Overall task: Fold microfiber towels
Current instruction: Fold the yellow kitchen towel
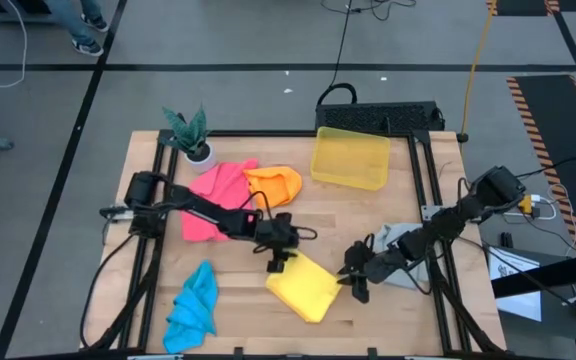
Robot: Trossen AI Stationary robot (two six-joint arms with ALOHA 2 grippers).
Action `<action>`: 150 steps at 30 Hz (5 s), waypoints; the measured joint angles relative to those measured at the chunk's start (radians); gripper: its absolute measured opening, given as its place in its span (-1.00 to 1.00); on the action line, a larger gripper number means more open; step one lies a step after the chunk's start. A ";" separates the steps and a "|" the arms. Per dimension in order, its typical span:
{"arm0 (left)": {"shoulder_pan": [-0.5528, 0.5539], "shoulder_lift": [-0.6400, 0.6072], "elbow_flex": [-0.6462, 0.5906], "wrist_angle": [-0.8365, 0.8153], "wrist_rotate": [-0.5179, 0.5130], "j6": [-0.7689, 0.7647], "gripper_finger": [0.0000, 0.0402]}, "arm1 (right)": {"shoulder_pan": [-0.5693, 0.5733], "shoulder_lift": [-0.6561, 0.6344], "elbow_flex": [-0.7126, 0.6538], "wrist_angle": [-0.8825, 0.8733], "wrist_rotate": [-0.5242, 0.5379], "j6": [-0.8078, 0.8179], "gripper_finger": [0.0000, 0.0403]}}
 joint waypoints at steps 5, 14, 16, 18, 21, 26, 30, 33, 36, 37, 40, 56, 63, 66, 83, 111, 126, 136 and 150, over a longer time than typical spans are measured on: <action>0.034 0.014 0.004 -0.058 0.071 0.002 0.08 | -0.007 0.011 -0.076 0.152 -0.007 0.083 -0.19; 0.043 0.014 0.004 -0.090 0.135 0.028 -0.32 | -0.032 0.133 -0.093 0.326 0.003 0.129 -0.19; 0.043 0.014 0.003 -0.092 0.146 0.028 -0.44 | -0.046 0.170 -0.090 0.396 -0.001 0.115 -0.22; 0.043 0.014 0.004 -0.103 0.153 0.028 -0.56 | -0.058 0.196 -0.090 0.451 -0.033 0.089 -0.26; 0.042 0.014 0.003 -0.116 0.163 0.034 -0.73 | -0.064 0.206 -0.091 0.476 -0.062 0.065 -0.40; 0.039 0.004 0.003 -0.136 0.165 0.062 -0.96 | -0.064 0.197 -0.091 0.466 -0.076 0.011 -0.85; 0.017 -0.052 -0.004 -0.185 0.104 0.066 -0.91 | -0.066 0.164 -0.083 0.441 -0.078 -0.019 -0.96; -0.017 -0.136 -0.007 -0.230 0.057 0.083 -0.93 | -0.064 0.106 -0.048 0.364 -0.080 -0.069 -0.99; -0.058 -0.229 -0.003 -0.263 -0.008 0.083 -0.97 | -0.059 0.048 -0.007 0.184 -0.040 -0.105 -0.99; -0.073 -0.249 -0.003 -0.268 -0.027 0.081 -0.96 | -0.056 0.027 0.009 0.125 -0.014 -0.122 -1.00; -0.122 -0.308 -0.004 -0.260 -0.080 0.080 -0.91 | -0.049 -0.028 0.068 -0.013 0.048 -0.167 -1.00; -0.273 -0.382 -0.002 -0.103 -0.292 0.170 -0.90 | 0.004 -0.198 0.159 -0.270 0.106 -0.348 -0.96; -0.273 -0.383 -0.002 -0.067 -0.330 0.181 -0.94 | -0.014 -0.256 0.157 -0.460 0.108 -0.261 -0.76; -0.272 -0.383 -0.002 -0.052 -0.334 0.193 -0.87 | -0.018 -0.260 0.157 -0.446 0.108 -0.269 -0.66; -0.271 -0.383 -0.001 -0.039 -0.333 0.196 -0.89 | -0.133 -0.169 0.175 0.004 0.056 -0.655 -0.11; -0.341 -0.474 0.004 -0.158 -0.356 0.185 -0.16 | -0.108 0.024 0.324 -0.021 0.188 -0.761 -0.98; -0.427 -0.259 0.000 0.097 -0.614 0.174 0.00 | -0.029 0.023 0.200 0.262 0.242 -0.793 -0.99; -0.443 -0.242 0.000 0.241 -0.744 0.081 0.00 | -0.029 0.024 0.200 0.233 0.379 -0.792 -1.00; -0.407 -0.097 0.000 0.354 -1.098 0.139 0.00 | -0.036 0.024 0.200 0.268 0.431 -0.806 -1.00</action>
